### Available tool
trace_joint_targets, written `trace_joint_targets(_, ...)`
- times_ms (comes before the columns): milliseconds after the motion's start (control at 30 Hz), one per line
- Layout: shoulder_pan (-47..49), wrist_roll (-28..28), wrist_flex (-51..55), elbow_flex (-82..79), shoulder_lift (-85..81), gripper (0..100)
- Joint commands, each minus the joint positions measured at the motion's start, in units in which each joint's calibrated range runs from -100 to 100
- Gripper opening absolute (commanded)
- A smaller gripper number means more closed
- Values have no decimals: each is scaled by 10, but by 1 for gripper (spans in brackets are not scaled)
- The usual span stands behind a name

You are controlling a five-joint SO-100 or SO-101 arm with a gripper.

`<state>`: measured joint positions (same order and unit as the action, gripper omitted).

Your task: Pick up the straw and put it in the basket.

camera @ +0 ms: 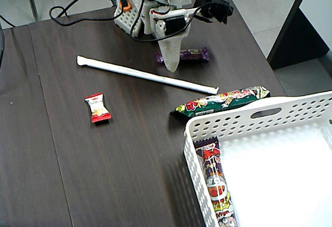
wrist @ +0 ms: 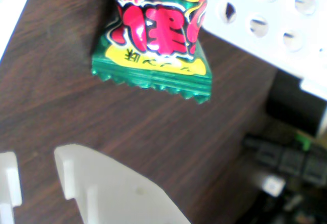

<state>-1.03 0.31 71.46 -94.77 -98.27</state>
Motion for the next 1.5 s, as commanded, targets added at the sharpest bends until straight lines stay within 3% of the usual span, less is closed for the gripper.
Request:
trace_joint_targets(0, -7, -2, -9, 10, -6, 6)
trace_joint_targets(1467, -3, -2, -9, 11, -6, 6)
